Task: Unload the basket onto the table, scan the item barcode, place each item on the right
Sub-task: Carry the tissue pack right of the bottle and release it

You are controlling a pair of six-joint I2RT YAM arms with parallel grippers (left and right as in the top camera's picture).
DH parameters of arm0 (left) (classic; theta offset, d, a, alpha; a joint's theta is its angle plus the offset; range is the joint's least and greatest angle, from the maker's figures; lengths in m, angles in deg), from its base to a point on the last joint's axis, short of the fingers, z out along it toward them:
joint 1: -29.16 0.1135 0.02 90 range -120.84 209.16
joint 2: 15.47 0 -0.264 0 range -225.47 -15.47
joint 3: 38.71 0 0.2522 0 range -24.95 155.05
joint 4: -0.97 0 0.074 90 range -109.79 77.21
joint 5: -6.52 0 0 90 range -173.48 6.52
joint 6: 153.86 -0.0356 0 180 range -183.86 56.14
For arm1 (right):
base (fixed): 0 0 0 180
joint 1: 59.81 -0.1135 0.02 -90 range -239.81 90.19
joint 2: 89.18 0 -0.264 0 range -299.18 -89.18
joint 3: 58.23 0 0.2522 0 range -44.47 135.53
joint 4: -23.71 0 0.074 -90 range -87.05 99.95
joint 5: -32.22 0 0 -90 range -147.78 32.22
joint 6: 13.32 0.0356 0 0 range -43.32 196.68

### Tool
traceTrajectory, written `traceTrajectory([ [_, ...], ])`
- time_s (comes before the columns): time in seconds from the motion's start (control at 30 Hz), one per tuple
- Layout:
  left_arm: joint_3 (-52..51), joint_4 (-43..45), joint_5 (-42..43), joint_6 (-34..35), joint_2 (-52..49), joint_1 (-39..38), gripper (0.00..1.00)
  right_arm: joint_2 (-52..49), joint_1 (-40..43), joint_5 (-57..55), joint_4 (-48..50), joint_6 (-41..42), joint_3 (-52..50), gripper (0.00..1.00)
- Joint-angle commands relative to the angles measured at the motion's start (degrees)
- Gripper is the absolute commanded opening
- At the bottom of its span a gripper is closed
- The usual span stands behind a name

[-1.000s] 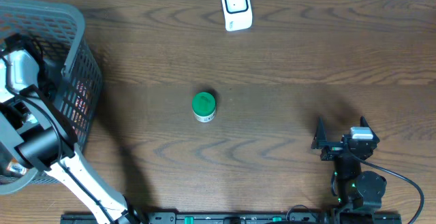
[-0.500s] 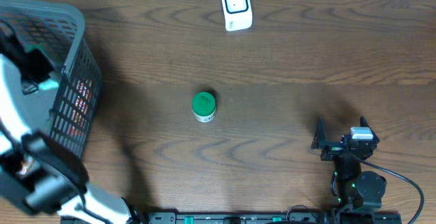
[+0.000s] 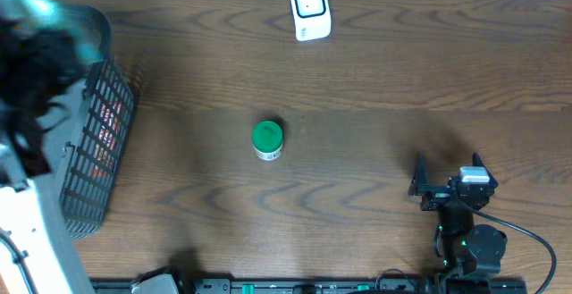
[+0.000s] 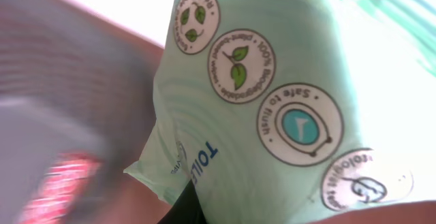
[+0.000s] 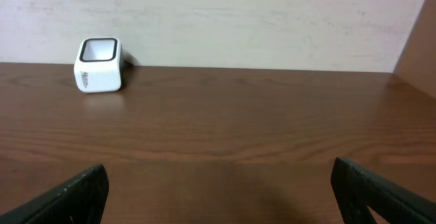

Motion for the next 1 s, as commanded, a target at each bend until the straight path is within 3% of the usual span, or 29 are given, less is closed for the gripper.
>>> traceTrajectory([
  [0.0, -0.07, 1.20, 7.76, 0.76, -2.36, -11.06, 0.07, 0.13, 0.50, -0.55, -0.09, 0.96, -0.20, 0.99],
  [0.2, -2.34, 8.76, 7.72, 0.42, -10.40, -33.38, 0.07, 0.13, 0.48, -0.52, -0.11, 0.96, -0.20, 0.99],
  [0.43, -2.34, 14.14, 7.74, -2.71, -22.84, -49.16, 0.07, 0.13, 0.48, -0.52, -0.09, 0.96, -0.20, 0.99],
  [0.67, -2.34, 16.37, 7.74, -7.61, -34.62, -57.94, 0.07, 0.13, 0.50, -0.55, -0.09, 0.96, -0.20, 0.99],
  [0.97, -2.67, 16.22, 11.26, -11.85, -45.20, -58.95, 0.07, 0.13, 0.48, -0.52, -0.09, 0.96, -0.20, 0.99],
])
